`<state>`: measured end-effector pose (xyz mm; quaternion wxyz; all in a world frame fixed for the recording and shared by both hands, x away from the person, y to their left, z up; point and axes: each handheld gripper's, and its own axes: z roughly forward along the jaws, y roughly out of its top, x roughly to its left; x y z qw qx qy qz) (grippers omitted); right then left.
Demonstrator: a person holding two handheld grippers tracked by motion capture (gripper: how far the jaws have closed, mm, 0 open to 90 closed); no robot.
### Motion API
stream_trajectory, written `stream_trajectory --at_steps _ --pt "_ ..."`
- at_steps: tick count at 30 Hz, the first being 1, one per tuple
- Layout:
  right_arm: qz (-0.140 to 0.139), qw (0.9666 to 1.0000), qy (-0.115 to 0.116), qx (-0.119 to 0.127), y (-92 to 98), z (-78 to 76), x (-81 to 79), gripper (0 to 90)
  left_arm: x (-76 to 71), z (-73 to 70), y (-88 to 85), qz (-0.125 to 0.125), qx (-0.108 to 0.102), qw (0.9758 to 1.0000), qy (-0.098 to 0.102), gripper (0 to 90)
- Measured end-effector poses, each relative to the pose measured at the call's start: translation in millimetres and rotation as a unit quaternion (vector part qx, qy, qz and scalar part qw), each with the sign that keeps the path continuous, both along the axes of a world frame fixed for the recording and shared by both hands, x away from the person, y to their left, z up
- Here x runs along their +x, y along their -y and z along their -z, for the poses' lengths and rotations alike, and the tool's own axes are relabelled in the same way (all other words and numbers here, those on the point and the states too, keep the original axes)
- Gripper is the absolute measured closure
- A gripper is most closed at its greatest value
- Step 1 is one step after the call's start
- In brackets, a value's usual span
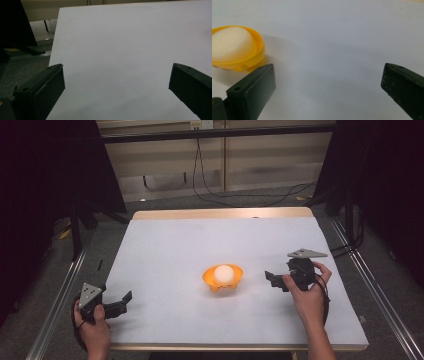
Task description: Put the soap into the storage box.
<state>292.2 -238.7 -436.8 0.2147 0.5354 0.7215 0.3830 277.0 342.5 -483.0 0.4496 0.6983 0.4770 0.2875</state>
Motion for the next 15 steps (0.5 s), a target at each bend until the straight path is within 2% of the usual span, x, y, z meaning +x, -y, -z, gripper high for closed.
stream_trajectory --at_steps 6,9,15 --pt "0.023 0.9997 0.008 0.001 26.5 6.5 -11.7 0.0 -0.2 0.1 0.4 0.001 -0.001 1.0000 0.000 0.1" --pt "0.035 0.9993 0.007 0.008 39.3 10.8 -17.6 0.0 -0.3 0.1 0.7 -0.001 0.001 1.0000 0.001 0.1" --pt "0.048 0.9988 0.006 0.003 59.6 18.7 -28.3 0.0 -0.2 0.1 0.8 -0.001 0.001 1.0000 0.001 0.1"
